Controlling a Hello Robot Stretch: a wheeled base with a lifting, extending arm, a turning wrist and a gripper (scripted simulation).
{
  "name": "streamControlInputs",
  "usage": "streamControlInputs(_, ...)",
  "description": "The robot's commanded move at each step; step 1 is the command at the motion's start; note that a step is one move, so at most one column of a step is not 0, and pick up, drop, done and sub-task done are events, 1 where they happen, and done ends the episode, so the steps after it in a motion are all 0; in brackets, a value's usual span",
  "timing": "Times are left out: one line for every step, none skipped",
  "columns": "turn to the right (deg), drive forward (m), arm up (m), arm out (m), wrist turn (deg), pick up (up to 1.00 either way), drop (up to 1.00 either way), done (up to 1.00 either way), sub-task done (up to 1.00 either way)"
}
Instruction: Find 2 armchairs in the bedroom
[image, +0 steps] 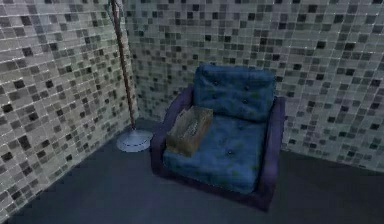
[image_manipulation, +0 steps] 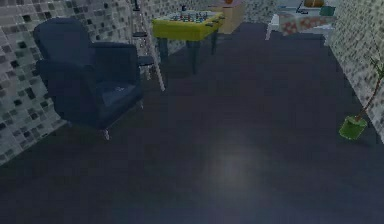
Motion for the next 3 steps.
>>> streamControlInputs(45.0, 0.00, 0.00, 0.00, 0.0, 0.00, 0.00, 0.00, 0.00)
streamControlInputs(9.0, 0.00, 0.00, 0.00, 0.0, 0.00, 0.00, 0.00, 0.00)
streamControlInputs(0.0, 0.45, 0.00, 0.00, 0.0, 0.00, 0.00, 0.00, 0.00)
